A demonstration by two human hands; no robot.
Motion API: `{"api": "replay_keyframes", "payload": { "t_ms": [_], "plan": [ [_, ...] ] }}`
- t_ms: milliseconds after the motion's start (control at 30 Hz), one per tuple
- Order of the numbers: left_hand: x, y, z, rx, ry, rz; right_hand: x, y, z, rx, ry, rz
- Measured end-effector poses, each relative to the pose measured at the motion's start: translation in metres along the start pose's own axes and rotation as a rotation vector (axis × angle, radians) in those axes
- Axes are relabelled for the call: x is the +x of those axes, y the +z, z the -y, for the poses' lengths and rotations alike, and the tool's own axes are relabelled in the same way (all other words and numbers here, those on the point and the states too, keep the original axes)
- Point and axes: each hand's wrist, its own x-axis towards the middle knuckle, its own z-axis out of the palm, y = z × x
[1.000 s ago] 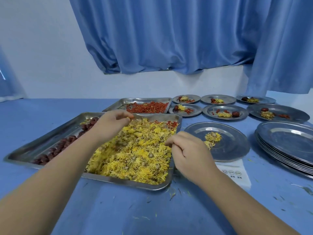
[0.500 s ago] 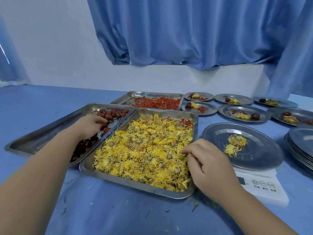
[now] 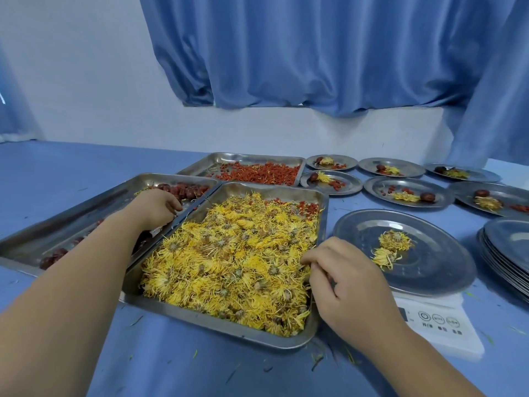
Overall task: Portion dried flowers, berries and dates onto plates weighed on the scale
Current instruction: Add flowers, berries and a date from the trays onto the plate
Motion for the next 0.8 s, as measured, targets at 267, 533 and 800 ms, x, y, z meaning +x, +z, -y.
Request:
{"api": "replay_keyframes", "payload": {
  "t_ms": [267,533,800],
  "plan": [
    [-0.036,-0.026,-0.065,-0.365,0.124,-0.182,0.0,-0.014,-0.003,0.232,0.19,-0.206],
    [-0.086,-0.013,-0.188,-0.444,0.439,0.028,0.011,-0.07,-0.033,1.057,0.842,-0.661],
    [-0.097,0.034,-0.285,-0.477,0.539,0.188,0.01,-0.091,-0.049,1.394,0.886,-0.818]
  ]
}}
